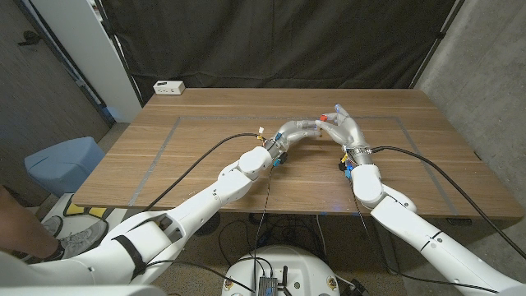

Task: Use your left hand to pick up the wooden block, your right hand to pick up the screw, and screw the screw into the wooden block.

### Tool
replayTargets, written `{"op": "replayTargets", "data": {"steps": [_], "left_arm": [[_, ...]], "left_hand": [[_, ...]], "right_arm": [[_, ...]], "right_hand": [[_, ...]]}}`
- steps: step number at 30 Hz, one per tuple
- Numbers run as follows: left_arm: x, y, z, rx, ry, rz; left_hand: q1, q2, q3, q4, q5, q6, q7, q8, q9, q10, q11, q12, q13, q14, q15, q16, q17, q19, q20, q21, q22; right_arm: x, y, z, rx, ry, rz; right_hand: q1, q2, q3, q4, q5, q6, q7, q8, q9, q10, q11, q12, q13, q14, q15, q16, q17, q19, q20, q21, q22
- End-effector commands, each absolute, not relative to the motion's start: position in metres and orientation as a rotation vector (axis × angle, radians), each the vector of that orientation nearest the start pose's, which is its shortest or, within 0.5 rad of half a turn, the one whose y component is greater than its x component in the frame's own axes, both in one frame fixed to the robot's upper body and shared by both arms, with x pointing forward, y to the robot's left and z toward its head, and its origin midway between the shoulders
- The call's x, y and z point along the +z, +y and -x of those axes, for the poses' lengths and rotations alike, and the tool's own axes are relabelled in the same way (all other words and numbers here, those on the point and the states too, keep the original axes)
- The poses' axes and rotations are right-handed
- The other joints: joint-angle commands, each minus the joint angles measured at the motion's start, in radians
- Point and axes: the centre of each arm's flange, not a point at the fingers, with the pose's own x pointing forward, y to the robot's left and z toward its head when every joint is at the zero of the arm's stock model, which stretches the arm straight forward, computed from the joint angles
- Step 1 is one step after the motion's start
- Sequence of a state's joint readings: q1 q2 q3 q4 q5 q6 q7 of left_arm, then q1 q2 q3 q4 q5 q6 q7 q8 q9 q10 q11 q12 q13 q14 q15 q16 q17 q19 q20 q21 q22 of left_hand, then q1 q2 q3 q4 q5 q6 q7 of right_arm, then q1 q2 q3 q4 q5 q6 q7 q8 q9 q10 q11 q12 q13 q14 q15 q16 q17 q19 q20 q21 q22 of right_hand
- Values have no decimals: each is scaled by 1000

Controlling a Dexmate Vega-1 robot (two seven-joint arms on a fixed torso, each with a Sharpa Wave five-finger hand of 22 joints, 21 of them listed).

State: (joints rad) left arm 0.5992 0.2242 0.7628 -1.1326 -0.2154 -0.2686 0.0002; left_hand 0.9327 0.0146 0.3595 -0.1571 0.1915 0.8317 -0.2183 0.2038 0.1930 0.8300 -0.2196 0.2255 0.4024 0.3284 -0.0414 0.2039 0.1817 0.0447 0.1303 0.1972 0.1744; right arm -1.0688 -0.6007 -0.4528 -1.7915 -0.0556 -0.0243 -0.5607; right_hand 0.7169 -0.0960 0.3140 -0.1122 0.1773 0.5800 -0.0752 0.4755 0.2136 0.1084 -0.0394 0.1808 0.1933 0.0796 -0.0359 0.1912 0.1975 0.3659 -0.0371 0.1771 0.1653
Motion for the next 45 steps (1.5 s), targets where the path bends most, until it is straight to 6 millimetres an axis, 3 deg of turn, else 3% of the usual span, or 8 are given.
{"op": "replayTargets", "data": {"steps": [1,21,45], "left_arm": [[-28,26,-656,-546,-628,-391],[-26,28,-656,-546,-635,-397],[-27,32,-653,-551,-645,-397]], "left_hand": [[2,13,0,6,7,30,1,9,4,14,0,4,3,12,-60,-3,2,3,-1,3,6],[3,12,-1,5,7,30,1,9,4,15,0,3,4,11,-59,-4,2,3,-1,3,6],[3,12,-3,5,7,30,0,9,4,16,0,3,5,11,-60,-4,2,1,-2,2,6]], "right_arm": [[-47,-224,-566,-169,-713,527],[-37,-227,-563,-123,-717,547],[-20,-235,-549,-96,-728,597]], "right_hand": [[-14,-1,-6,3,4,-15,2,-11,2,-7,3,-1,2,-5,-31,-2,5,-6,4,3,2],[-79,2,-25,21,-1,-124,3,-71,-1,1,23,13,2,-25,1,4,4,-38,30,4,3],[-100,5,-32,19,1,-170,29,-107,-6,-29,43,9,3,-29,14,7,2,-28,72,13,4]]}}
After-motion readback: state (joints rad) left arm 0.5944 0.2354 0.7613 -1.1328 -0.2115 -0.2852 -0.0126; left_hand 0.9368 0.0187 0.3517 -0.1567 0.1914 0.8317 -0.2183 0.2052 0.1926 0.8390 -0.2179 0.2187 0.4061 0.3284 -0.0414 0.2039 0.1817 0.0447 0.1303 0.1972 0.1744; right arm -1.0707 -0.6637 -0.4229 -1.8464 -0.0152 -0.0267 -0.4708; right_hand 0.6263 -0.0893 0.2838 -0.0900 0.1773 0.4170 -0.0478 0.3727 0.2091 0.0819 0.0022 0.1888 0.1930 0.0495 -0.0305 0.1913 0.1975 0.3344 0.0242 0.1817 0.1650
